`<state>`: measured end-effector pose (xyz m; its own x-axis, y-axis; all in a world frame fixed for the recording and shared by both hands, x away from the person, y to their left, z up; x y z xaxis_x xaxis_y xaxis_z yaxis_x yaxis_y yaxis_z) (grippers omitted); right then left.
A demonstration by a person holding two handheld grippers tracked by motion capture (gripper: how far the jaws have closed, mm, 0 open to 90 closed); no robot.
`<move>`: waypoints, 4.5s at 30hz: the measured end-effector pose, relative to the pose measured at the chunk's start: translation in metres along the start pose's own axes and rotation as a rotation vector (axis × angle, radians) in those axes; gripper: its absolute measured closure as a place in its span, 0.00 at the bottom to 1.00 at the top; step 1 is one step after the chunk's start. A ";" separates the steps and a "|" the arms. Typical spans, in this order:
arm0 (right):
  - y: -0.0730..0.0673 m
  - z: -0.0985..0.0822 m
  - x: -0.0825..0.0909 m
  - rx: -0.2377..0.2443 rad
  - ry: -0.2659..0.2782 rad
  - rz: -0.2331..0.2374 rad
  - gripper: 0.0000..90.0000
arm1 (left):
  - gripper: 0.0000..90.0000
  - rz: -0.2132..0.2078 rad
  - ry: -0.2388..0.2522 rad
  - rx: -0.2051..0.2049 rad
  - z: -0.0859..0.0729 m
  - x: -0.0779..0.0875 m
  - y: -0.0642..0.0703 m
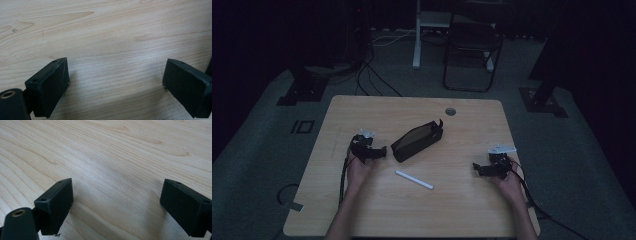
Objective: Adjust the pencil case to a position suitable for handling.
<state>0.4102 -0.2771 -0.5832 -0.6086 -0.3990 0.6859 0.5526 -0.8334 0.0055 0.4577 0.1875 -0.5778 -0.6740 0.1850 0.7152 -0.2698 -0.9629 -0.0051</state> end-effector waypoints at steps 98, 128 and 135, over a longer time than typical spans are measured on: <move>0.001 0.000 0.000 -0.006 0.000 -0.006 0.13 | 0.83 -0.205 0.052 -0.171 0.042 0.037 0.080; 0.001 0.000 0.000 -0.005 0.000 -0.006 0.13 | 0.86 -0.368 0.083 -0.380 0.031 0.048 0.108; 0.001 0.000 0.000 -0.006 0.000 -0.006 0.13 | 0.86 -0.387 0.077 -0.421 0.027 0.053 0.111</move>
<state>0.4104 -0.2780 -0.5831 -0.6119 -0.3943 0.6857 0.5458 -0.8379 0.0053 0.4110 0.0845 -0.5216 -0.5159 0.5371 0.6674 -0.7463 -0.6643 -0.0424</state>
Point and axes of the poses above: each handheld gripper's, and its own axes: x roughly backward along the jaws, z roughly out of its top, y roughly to its right, the point moved 4 cm from there along -x, roughly forward along the jaws, and after that the axes turned 1 degree about x, right-handed, at the moved point
